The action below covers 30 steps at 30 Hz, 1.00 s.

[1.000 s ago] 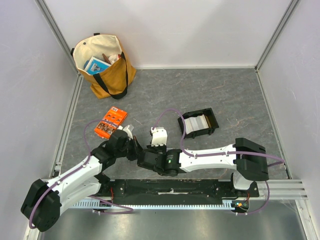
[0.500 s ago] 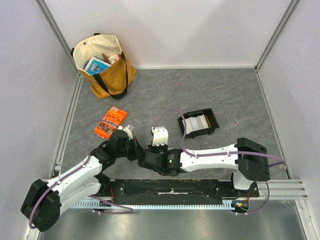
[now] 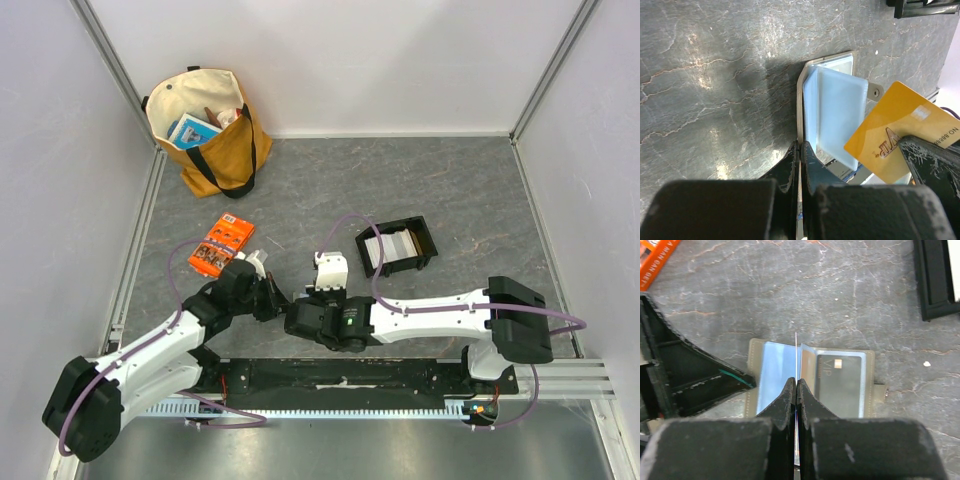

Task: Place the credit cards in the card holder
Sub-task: Insert the credit card into the card holder.

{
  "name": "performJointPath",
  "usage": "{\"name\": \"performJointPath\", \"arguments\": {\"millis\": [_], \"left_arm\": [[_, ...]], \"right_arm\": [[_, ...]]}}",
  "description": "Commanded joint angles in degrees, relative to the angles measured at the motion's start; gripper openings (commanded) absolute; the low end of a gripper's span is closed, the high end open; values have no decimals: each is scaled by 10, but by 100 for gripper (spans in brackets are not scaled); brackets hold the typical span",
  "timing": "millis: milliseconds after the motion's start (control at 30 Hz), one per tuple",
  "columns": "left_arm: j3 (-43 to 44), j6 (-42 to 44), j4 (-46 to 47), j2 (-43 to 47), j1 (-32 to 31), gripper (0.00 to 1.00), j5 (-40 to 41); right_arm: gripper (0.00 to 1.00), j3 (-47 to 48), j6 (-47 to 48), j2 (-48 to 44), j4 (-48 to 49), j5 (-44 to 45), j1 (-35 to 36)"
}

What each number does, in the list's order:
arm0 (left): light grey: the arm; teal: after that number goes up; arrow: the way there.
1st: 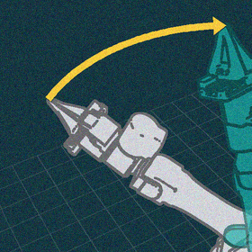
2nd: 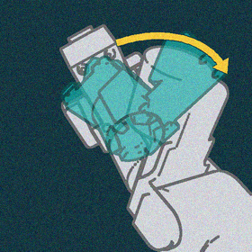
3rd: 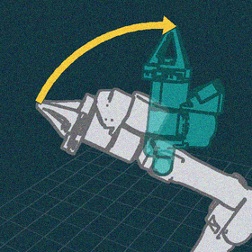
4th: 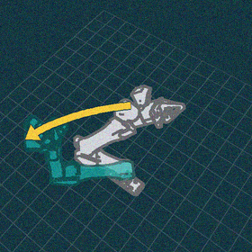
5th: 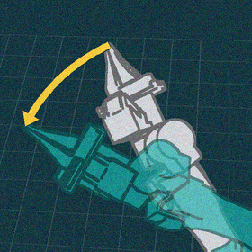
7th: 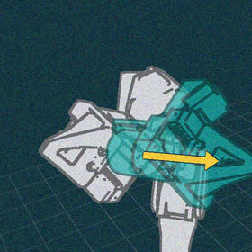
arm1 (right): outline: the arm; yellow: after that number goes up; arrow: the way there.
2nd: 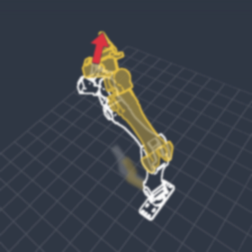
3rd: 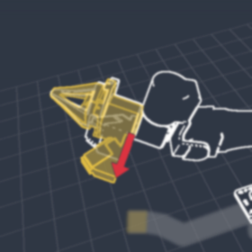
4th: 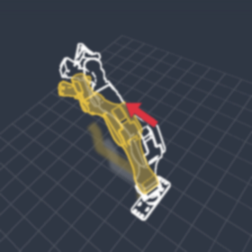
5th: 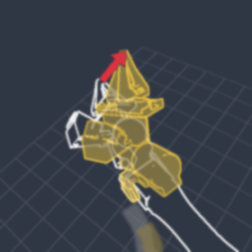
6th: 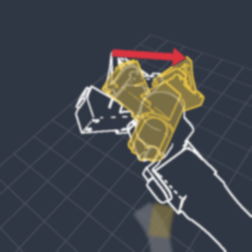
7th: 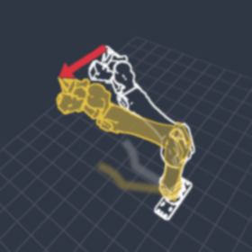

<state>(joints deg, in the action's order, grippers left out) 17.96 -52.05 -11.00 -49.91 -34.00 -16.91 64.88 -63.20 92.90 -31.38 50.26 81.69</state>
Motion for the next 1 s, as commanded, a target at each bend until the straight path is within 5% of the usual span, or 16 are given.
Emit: {"name": "performJointPath", "arguments": {"millis": [0, 833, 967], "left_arm": [[2, 3, 1, -2, 0, 2, 2], [-24, 15, 15, -68, -1, 2, 38], [-30, 15, 37, -83, -2, 2, 34]], "right_arm": [[0, -19, -32, -27, -26, 29, -2], [0, -111, -48, -148, 13, 25, -21], [0, -179, 26, -183, 152, -130, -79]]}}
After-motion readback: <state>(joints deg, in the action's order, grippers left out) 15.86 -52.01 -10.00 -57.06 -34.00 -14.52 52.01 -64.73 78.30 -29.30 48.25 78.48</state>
